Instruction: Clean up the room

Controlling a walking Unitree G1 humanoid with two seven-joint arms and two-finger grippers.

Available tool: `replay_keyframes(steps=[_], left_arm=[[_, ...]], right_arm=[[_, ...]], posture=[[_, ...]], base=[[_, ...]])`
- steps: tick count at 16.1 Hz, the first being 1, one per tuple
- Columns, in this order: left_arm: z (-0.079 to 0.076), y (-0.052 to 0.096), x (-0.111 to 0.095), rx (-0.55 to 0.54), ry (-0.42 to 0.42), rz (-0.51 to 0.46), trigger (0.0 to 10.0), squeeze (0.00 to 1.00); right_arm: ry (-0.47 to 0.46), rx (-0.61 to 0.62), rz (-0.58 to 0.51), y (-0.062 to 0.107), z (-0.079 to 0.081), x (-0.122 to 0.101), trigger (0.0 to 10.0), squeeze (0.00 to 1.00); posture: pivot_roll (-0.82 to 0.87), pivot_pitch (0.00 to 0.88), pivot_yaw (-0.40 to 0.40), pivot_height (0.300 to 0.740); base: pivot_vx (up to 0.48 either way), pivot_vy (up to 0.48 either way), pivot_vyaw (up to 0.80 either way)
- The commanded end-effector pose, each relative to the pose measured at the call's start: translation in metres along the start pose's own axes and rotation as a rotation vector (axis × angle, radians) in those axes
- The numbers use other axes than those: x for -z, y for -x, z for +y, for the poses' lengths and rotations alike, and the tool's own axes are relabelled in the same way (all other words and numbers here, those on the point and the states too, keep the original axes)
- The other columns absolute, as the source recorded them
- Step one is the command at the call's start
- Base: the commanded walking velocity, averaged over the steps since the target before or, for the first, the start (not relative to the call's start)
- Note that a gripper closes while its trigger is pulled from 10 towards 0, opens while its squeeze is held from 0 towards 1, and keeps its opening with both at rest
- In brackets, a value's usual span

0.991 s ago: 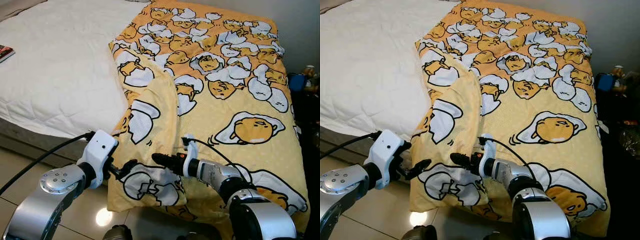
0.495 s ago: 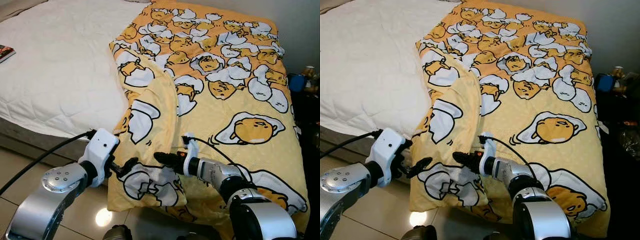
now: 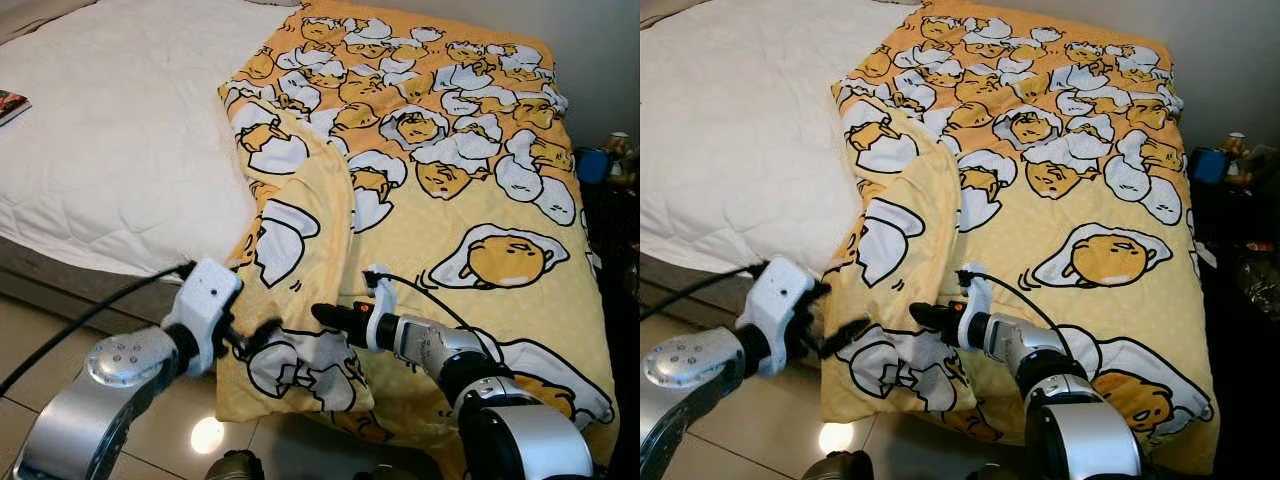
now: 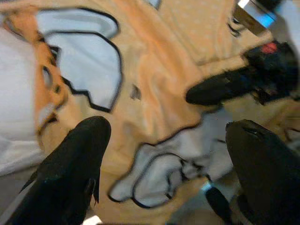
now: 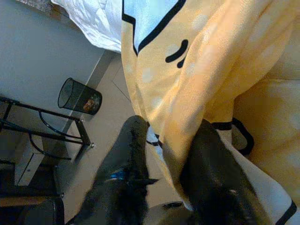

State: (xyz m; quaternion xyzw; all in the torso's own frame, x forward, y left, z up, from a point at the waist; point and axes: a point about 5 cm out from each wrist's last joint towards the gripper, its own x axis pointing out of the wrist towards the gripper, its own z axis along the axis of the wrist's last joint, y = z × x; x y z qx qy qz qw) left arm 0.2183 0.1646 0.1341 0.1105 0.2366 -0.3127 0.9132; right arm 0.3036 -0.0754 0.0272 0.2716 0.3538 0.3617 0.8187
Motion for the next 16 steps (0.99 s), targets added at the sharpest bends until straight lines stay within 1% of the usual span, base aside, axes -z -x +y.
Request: replay_keyframes(steps=[1, 2, 3, 6, 8, 11, 13, 15, 16], left_arm=[[-0.009, 0.003, 0.001, 0.080, -0.009, 0.013, 10.0, 0.00], [-0.013, 0.007, 0.004, 0.126, -0.025, 0.031, 10.0, 0.00], [-0.013, 0.008, 0.004, 0.141, -0.023, 0.037, 10.0, 0.00], [-0.013, 0.009, 0.004, 0.164, -0.012, 0.037, 10.0, 0.00], [-0.014, 0.012, 0.006, 0.182, -0.023, 0.054, 10.0, 0.00], [-0.010, 0.013, 0.007, 0.166, -0.031, 0.063, 10.0, 0.00], [-0.006, 0.012, 0.008, 0.132, -0.051, 0.075, 10.0, 0.00], [-0.003, 0.006, 0.008, 0.093, -0.054, 0.070, 10.0, 0.00], [-0.001, -0.002, 0.009, 0.066, -0.044, 0.075, 10.0, 0.00]], right_arm=[[-0.003, 0.002, -0.012, 0.001, -0.001, 0.000, 0.0, 0.00], [-0.003, -0.003, -0.012, 0.000, 0.000, 0.000, 0.0, 0.00], [-0.002, -0.010, -0.012, -0.001, 0.002, 0.000, 0.0, 0.00], [-0.006, -0.029, -0.022, -0.003, 0.005, -0.003, 0.0, 0.00], [-0.011, -0.040, -0.031, -0.002, 0.006, -0.006, 0.0, 0.00], [-0.015, -0.051, -0.034, -0.004, 0.008, -0.006, 0.0, 0.00], [-0.029, -0.089, -0.056, -0.006, 0.015, -0.012, 0.0, 0.00], [-0.036, -0.130, -0.069, -0.009, 0.024, -0.020, 0.0, 0.00], [-0.040, -0.146, -0.075, -0.012, 0.029, -0.024, 0.0, 0.00]], posture=[[-0.06, 0.067, -0.060, 0.740], [-0.06, 0.065, -0.059, 0.740], [-0.06, 0.062, -0.059, 0.740], [-0.07, 0.054, -0.056, 0.740], [-0.06, 0.048, -0.056, 0.740], [-0.06, 0.041, -0.058, 0.740], [-0.06, 0.036, -0.057, 0.740], [-0.05, 0.039, -0.069, 0.740], [-0.05, 0.041, -0.068, 0.740]], base=[[0.000, 0.000, 0.00], [0.000, 0.000, 0.00], [0.000, 0.000, 0.00], [0.000, 0.000, 0.00], [0.000, 0.000, 0.00], [0.000, 0.000, 0.00], [0.000, 0.000, 0.00], [0.000, 0.000, 0.00], [0.000, 0.000, 0.00]])
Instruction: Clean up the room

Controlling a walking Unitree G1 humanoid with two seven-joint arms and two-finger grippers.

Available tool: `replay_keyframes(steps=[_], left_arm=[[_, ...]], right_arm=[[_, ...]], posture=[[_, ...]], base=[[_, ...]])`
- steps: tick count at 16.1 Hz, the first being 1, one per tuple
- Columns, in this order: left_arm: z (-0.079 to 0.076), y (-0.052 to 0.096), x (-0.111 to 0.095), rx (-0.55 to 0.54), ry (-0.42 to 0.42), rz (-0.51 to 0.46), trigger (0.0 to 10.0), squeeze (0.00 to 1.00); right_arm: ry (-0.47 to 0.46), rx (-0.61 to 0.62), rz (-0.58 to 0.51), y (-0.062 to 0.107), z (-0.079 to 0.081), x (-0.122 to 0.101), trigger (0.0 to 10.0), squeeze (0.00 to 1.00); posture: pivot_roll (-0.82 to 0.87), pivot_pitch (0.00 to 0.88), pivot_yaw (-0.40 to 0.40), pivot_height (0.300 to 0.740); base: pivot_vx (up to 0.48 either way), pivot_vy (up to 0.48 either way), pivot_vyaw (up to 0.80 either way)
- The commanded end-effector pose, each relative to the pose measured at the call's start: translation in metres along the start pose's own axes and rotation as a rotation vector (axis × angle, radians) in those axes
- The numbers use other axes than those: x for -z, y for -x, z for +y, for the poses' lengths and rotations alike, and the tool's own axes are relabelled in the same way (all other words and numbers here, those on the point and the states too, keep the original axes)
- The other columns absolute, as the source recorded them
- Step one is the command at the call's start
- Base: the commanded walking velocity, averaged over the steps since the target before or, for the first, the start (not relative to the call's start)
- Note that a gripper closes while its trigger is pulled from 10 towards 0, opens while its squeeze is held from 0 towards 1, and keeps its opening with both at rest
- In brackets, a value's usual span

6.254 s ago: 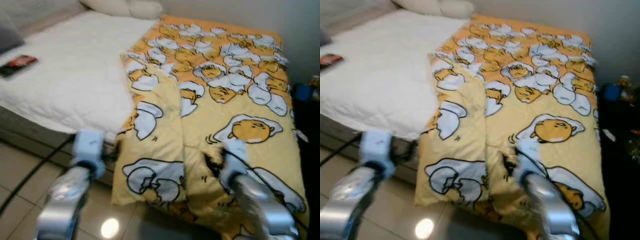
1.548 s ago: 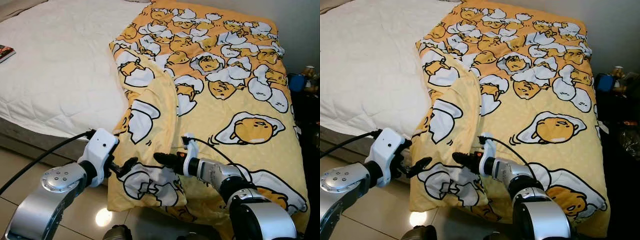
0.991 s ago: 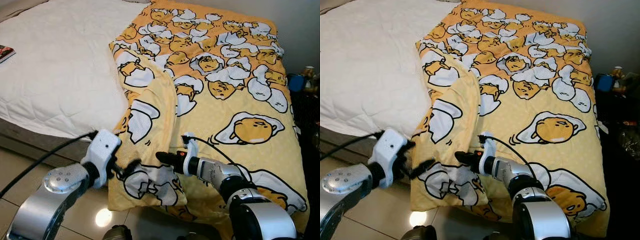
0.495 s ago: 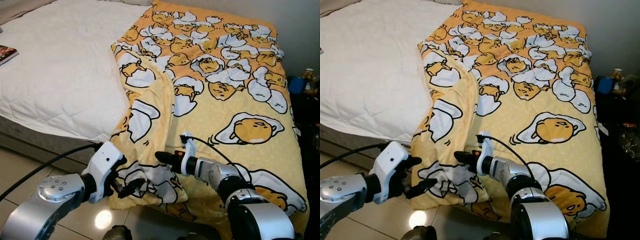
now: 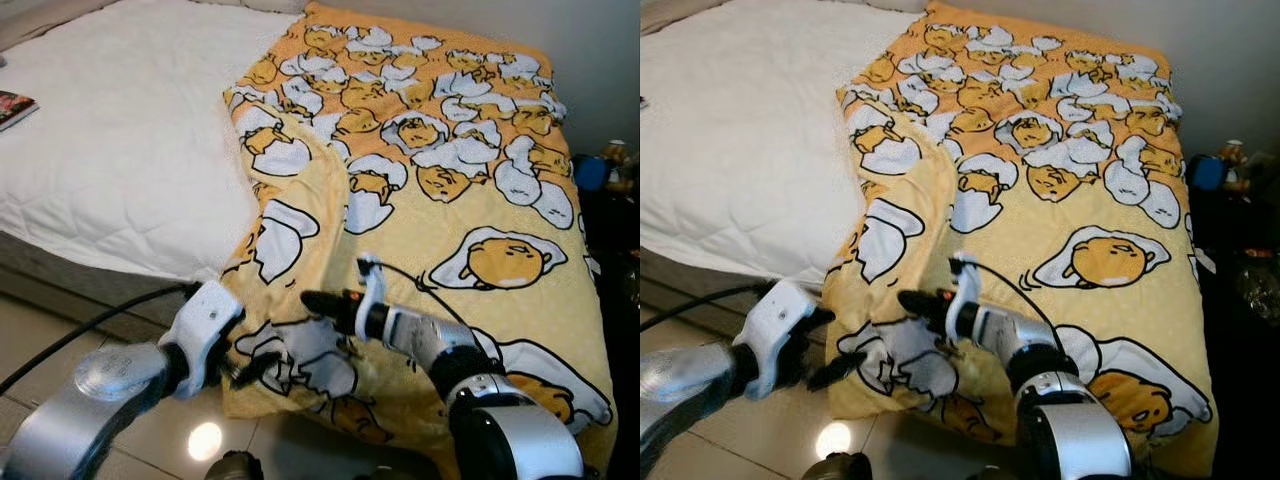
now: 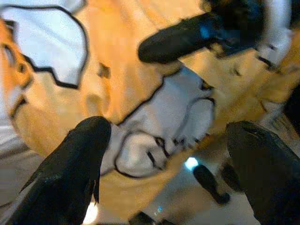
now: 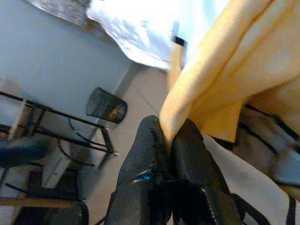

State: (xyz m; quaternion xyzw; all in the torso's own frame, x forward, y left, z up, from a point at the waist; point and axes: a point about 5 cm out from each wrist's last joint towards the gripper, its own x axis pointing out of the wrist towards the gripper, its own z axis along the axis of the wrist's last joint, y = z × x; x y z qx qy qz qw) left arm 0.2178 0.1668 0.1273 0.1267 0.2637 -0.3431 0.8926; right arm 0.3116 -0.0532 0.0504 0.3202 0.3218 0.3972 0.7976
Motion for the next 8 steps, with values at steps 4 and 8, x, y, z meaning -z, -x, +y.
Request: replay_keyframes(steps=[4, 8], left_arm=[[0.002, -0.035, 0.007, 0.019, 0.084, 0.023, 10.0, 1.00], [0.005, -0.071, 0.007, 0.004, 0.115, 0.044, 10.0, 1.00]], right_arm=[[0.004, -0.065, -0.032, -0.012, 0.021, -0.016, 0.0, 0.00], [0.004, -0.086, -0.020, -0.016, 0.029, -0.014, 0.0, 0.00]], posture=[[-0.07, 0.046, -0.062, 0.740], [-0.09, 0.068, -0.065, 0.740]], base=[[0.000, 0.000, 0.00], [0.000, 0.000, 0.00]])
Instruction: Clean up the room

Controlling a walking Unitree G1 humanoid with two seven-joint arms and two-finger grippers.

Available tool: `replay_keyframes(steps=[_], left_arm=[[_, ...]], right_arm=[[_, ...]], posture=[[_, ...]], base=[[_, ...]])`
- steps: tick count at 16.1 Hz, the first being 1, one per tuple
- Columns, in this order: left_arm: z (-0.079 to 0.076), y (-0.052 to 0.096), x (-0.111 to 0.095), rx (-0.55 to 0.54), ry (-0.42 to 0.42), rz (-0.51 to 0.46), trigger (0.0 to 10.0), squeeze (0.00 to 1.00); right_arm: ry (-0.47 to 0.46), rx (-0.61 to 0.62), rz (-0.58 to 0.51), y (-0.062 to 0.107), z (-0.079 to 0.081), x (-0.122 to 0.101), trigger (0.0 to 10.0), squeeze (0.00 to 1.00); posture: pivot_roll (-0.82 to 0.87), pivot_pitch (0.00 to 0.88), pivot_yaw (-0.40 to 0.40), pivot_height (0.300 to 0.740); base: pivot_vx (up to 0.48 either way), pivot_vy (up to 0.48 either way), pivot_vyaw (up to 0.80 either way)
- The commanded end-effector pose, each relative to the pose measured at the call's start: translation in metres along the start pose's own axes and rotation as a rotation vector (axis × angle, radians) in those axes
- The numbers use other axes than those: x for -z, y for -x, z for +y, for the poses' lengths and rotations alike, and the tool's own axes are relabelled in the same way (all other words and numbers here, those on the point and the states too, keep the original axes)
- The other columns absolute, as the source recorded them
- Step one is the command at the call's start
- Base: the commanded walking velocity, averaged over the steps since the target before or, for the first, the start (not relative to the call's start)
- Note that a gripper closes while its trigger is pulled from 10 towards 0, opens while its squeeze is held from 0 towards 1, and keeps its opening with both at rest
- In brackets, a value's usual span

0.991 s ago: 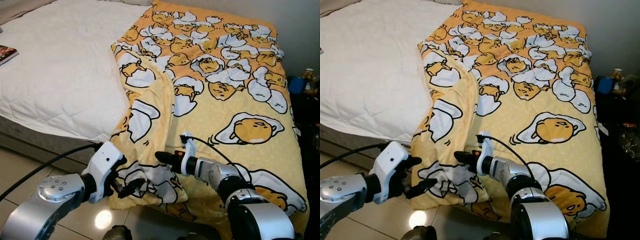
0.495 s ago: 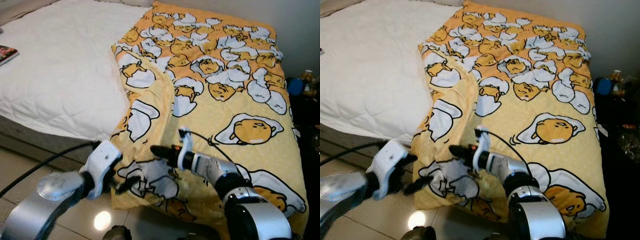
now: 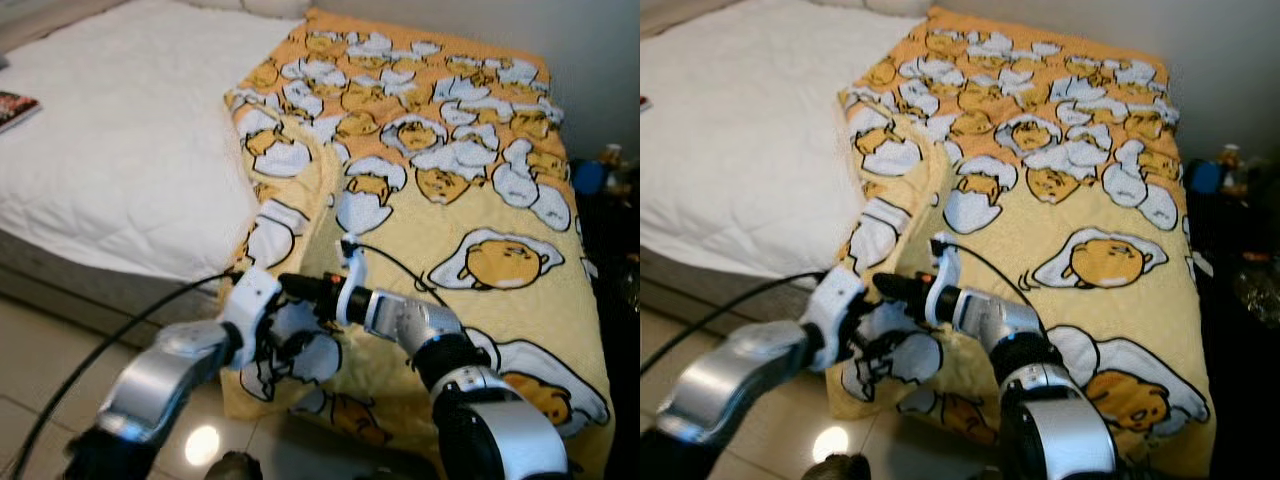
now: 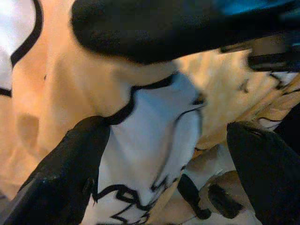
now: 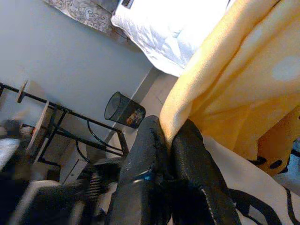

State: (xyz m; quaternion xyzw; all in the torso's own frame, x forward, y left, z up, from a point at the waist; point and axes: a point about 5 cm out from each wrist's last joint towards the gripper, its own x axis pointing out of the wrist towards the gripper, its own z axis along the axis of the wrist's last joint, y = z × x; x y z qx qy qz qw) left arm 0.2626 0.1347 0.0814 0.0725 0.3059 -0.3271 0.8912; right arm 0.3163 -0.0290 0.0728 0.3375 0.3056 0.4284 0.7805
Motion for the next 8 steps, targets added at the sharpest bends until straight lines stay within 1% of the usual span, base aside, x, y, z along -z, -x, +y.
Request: replay_keyframes(steps=[1, 2, 3, 4, 5, 7, 8], left_arm=[[0.002, -0.003, -0.001, -0.025, -0.018, 0.004, 10.0, 1.00], [0.007, -0.010, -0.001, -0.070, -0.024, 0.009, 10.0, 1.00], [0.010, -0.013, 0.000, -0.094, -0.028, 0.004, 9.7, 0.26], [0.014, -0.015, 0.000, -0.122, -0.021, -0.001, 2.4, 0.00], [0.017, -0.016, 0.000, -0.141, -0.015, -0.017, 0.0, 0.00], [0.022, -0.018, -0.002, -0.159, 0.010, -0.043, 0.0, 0.00], [0.026, -0.018, -0.002, -0.187, 0.063, -0.043, 0.0, 0.00]], right_arm=[[0.008, -0.002, -0.011, 0.000, 0.002, -0.003, 0.0, 0.00], [0.002, -0.004, -0.011, 0.000, 0.003, -0.004, 0.0, 0.00], [0.000, -0.005, -0.012, 0.001, 0.004, -0.004, 0.0, 0.00], [-0.001, -0.006, -0.014, 0.000, 0.005, -0.005, 0.0, 0.00], [-0.001, -0.004, -0.021, 0.001, 0.005, -0.007, 0.0, 0.00], [0.000, -0.005, -0.030, 0.002, 0.005, -0.009, 0.0, 0.00], [-0.002, -0.008, -0.035, 0.003, 0.005, -0.009, 0.0, 0.00]], posture=[[-0.09, 0.071, -0.065, 0.740], [-0.09, 0.075, -0.066, 0.740], [-0.09, 0.076, -0.063, 0.740], [-0.10, 0.074, -0.060, 0.740], [-0.10, 0.073, -0.054, 0.740], [-0.10, 0.073, -0.045, 0.740], [-0.10, 0.077, -0.039, 0.740]], base=[[0.000, 0.000, 0.00], [0.000, 0.000, 0.00], [0.000, 0.000, 0.00], [0.000, 0.000, 0.00], [0.000, 0.000, 0.00], [0.000, 0.000, 0.00], [0.000, 0.000, 0.00]])
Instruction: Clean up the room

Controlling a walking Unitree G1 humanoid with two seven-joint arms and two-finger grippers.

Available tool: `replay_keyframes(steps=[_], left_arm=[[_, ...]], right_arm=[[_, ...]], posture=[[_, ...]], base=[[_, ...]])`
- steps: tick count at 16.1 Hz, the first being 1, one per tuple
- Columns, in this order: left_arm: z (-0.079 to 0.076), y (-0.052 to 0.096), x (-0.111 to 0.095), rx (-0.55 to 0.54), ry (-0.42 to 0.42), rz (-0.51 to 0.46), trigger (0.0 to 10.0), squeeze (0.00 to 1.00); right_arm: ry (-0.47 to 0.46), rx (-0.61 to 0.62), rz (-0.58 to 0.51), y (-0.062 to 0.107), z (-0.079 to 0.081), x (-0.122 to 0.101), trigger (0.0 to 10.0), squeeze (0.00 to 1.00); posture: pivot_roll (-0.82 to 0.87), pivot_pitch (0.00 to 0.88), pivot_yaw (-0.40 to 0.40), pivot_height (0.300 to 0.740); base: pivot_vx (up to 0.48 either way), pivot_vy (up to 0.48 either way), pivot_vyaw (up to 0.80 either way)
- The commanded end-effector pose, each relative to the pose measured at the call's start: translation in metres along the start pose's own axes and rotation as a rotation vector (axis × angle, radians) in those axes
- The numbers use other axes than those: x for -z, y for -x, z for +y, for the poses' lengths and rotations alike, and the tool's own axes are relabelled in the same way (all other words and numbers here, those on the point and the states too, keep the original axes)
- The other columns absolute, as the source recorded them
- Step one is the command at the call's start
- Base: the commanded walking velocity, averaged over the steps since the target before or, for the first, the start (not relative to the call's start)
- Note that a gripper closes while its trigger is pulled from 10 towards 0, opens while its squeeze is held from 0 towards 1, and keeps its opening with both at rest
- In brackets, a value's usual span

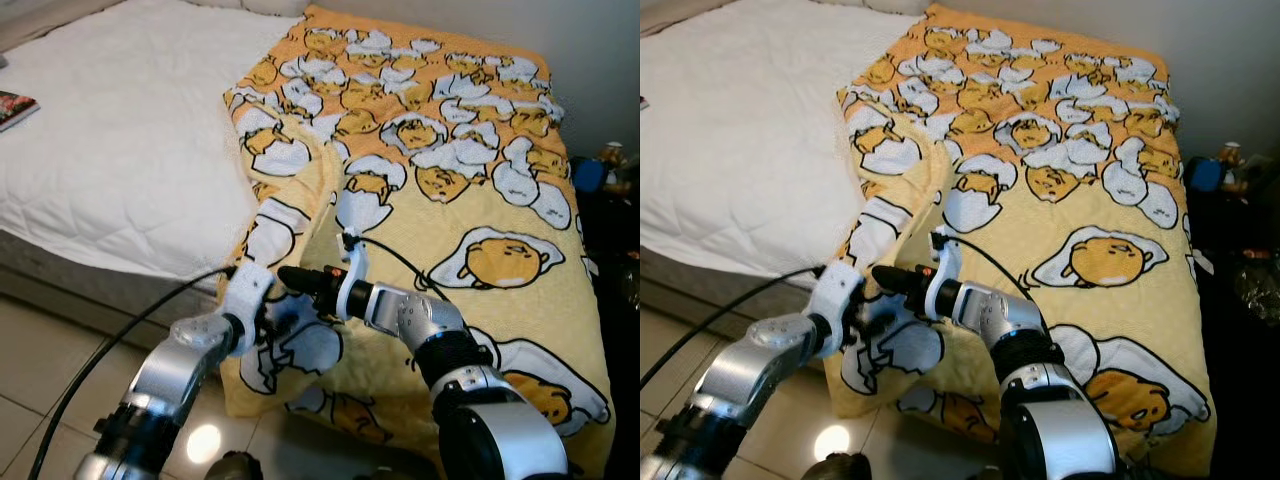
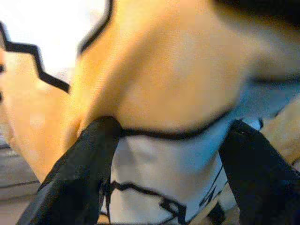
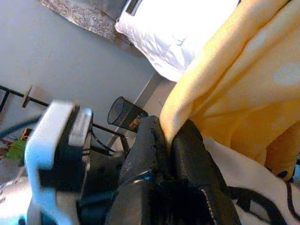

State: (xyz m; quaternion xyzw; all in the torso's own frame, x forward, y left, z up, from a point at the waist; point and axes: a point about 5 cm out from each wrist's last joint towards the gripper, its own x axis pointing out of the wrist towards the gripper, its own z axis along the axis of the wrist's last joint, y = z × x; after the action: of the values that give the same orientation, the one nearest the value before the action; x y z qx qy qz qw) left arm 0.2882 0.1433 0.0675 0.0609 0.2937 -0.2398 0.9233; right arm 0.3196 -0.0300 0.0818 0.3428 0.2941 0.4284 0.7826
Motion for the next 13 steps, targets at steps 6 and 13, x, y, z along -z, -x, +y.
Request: replay_keyframes(steps=[6, 13], left_arm=[[0.0003, -0.0035, -0.0047, 0.044, 0.028, -0.045, 0.0, 0.00], [-0.0010, -0.0025, -0.0042, 0.104, 0.035, -0.045, 0.0, 0.00]], right_arm=[[-0.023, -0.014, -0.017, 0.0043, -0.0005, 0.0021, 0.0, 0.00], [-0.018, -0.007, -0.022, 0.0045, -0.0008, 0.0019, 0.0, 0.00]], posture=[[-0.10, 0.083, -0.028, 0.740], [-0.10, 0.078, -0.016, 0.740]], base=[[0.000, 0.000, 0.00], [0.000, 0.000, 0.00]])
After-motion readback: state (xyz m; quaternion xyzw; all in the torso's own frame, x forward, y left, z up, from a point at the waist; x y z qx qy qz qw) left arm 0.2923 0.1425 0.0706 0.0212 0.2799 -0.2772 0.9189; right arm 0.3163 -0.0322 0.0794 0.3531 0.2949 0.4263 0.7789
